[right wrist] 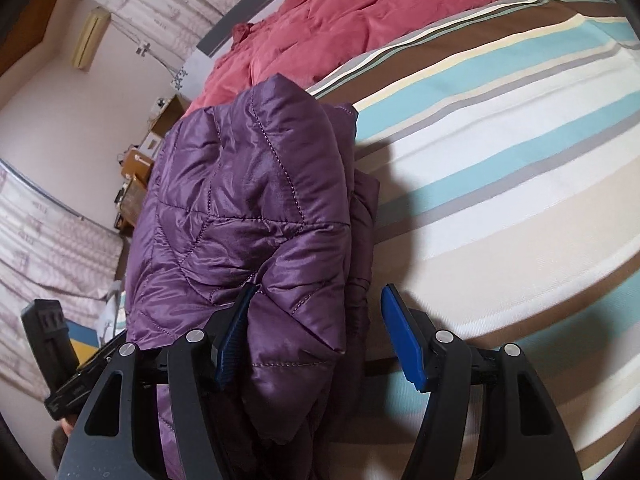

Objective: Fold large clothes

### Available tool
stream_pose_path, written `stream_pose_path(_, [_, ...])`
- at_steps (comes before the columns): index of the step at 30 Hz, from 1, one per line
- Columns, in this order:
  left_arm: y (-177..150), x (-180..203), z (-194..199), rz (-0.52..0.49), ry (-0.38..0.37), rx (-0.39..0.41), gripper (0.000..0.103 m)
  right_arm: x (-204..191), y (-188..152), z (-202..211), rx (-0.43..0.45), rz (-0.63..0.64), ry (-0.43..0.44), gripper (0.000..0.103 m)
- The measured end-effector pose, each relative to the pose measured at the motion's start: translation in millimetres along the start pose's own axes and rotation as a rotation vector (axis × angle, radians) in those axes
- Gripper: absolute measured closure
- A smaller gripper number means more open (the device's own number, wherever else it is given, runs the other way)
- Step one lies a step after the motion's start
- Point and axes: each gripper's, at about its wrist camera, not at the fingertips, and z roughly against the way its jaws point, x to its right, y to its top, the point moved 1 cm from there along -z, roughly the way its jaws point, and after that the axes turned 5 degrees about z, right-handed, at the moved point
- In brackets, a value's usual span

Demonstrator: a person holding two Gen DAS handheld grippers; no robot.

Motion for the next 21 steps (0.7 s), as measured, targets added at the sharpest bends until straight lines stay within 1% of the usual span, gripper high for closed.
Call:
stream_pose_path(1, [0.1, -1.2, -2.3, 0.008, -0.013, -0.007, 0.002, -0.4, 0.4, -1.8, -0.011, 0.004, 0.007, 0.042])
stream_pose_path(3, [-2.3, -4.5, -3.9, 0.025, -0.034, -0.021, 0.002, -0.9, 0.7, -6.3, -0.031, 0.015, 0.013, 0.043])
stream_pose_path(6, [-5.0, -7.9, -9.2, 0.052, -0.065, -0.034, 0.002, -2.9, 2.3, -10.4, -0.042, 0.035, 0.022, 0.049])
stream_pose_path(9, [-7.8, -5.1, -12.6, 0.045, -0.091, -0.035, 0.004, -4.3, 2.6, -10.4, -0.048, 0.043, 0.038, 0.056])
stream_pose_path(12, [-9.5, 0.2, -10.1, 0.029, -0.121, -0.022, 0.017, -7.2, 2.7, -8.1, -0.039, 0.063, 0.039, 0.062])
stream_pose_path(16, [-11.1, 7.7, -3.5, -0.007, -0.108, 0.003, 0.029, -16.7, 0.3, -2.6, -0.004, 0.11, 0.019, 0.069])
stream_pose_path(18, [-11.5, 9.1, -0.5, -0.022, -0.104, 0.014, 0.034, -18.8, -2.6, 0.5, 0.02, 0.123, 0.017, 0.071])
stream_pose_path(21, [-12.9, 13.9, 6.2, -0.06, -0.078, 0.037, 0.042, -25.6, -8.6, 6.3, 0.066, 0.145, 0.012, 0.074])
